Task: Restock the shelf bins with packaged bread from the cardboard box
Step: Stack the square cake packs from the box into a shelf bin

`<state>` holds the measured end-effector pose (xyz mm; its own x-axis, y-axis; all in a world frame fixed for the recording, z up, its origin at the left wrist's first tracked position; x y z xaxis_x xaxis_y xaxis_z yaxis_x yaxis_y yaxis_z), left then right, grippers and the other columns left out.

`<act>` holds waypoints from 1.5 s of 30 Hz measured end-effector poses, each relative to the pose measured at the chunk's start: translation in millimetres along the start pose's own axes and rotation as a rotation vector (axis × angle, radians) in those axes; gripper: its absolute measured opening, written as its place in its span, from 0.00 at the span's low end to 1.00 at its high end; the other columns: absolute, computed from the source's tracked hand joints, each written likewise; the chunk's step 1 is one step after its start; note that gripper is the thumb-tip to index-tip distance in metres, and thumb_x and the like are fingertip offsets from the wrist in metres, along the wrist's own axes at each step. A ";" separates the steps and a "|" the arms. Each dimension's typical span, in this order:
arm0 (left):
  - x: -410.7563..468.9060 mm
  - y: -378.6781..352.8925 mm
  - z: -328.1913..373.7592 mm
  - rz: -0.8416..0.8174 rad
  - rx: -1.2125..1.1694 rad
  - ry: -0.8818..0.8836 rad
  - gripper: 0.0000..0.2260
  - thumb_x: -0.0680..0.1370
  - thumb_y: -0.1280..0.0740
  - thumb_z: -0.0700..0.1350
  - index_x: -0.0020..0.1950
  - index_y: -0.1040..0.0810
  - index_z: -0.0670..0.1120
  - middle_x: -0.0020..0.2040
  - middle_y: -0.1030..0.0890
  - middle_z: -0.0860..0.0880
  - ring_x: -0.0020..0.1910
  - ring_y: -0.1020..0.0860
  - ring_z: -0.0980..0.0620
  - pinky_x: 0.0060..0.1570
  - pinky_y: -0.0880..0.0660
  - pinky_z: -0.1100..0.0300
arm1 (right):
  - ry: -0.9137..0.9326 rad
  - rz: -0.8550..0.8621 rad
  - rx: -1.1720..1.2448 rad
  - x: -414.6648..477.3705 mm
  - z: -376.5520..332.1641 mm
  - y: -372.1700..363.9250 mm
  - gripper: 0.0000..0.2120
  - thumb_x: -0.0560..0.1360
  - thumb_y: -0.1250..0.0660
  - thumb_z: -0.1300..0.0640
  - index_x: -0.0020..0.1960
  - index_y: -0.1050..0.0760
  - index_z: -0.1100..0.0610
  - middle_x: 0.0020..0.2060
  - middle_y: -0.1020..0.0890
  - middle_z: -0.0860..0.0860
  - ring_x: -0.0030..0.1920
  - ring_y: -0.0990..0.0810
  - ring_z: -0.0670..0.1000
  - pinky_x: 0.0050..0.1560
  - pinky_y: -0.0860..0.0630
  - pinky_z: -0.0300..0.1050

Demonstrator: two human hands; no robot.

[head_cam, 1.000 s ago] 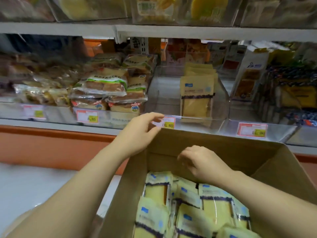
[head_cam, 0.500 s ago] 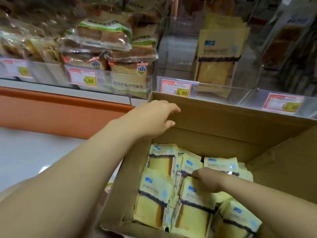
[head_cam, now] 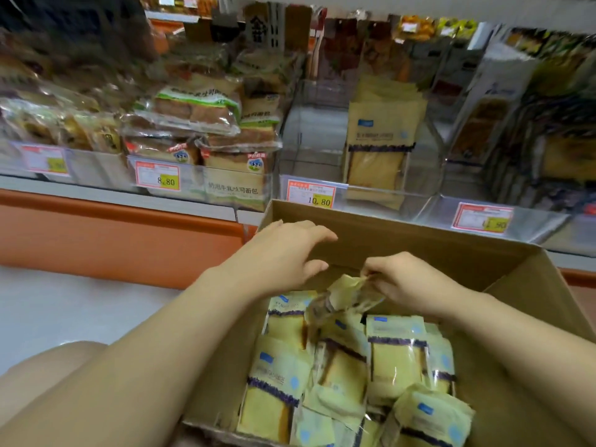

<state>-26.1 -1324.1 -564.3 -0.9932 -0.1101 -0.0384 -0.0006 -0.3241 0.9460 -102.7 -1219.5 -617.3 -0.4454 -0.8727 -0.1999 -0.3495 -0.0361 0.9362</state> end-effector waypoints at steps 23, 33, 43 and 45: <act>64.7 123.1 45.7 0.544 -0.438 0.066 0.12 0.77 0.31 0.45 0.60 0.24 0.50 0.50 0.22 0.57 0.50 0.25 0.58 0.49 0.28 0.63 | 0.260 1.040 0.270 -77.2 -6.6 237.7 0.10 0.77 0.34 0.61 0.57 0.21 0.57 0.48 0.22 0.43 0.50 0.24 0.40 0.50 0.26 0.30; 126.2 67.5 -0.1 0.470 -0.570 0.343 0.14 0.78 0.33 0.44 0.62 0.26 0.44 0.56 0.21 0.48 0.55 0.23 0.49 0.49 0.31 0.60 | -0.196 0.558 0.372 -39.9 102.1 147.0 0.22 0.77 0.34 0.53 0.70 0.33 0.46 0.67 0.28 0.44 0.62 0.25 0.49 0.59 0.29 0.41; 168.7 22.1 -15.6 0.173 -0.386 0.521 0.37 0.74 0.29 0.50 0.75 0.45 0.43 0.69 0.30 0.40 0.67 0.30 0.41 0.66 0.31 0.48 | -0.245 0.443 0.181 -19.2 122.1 112.2 0.30 0.75 0.35 0.44 0.74 0.43 0.40 0.61 0.23 0.43 0.60 0.25 0.53 0.60 0.26 0.53; 170.2 20.0 -12.3 0.156 -0.444 0.524 0.40 0.75 0.29 0.46 0.77 0.51 0.42 0.70 0.31 0.41 0.68 0.30 0.41 0.66 0.30 0.48 | -0.231 0.465 0.164 -19.6 119.1 114.0 0.30 0.76 0.35 0.45 0.75 0.42 0.43 0.62 0.23 0.44 0.61 0.25 0.51 0.63 0.30 0.47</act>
<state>-193.7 -1360.9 -555.8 -0.7908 -0.5883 -0.1687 0.2952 -0.6082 0.7368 -232.0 -1148.5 -541.1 -0.7468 -0.6482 0.1486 -0.1881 0.4203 0.8877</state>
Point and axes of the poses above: each hand's wrist, its own x-axis towards the middle knuckle, its own y-axis out of the back of the hand, z = x × y, the point moved 10 cm from there along x, towards the middle knuckle
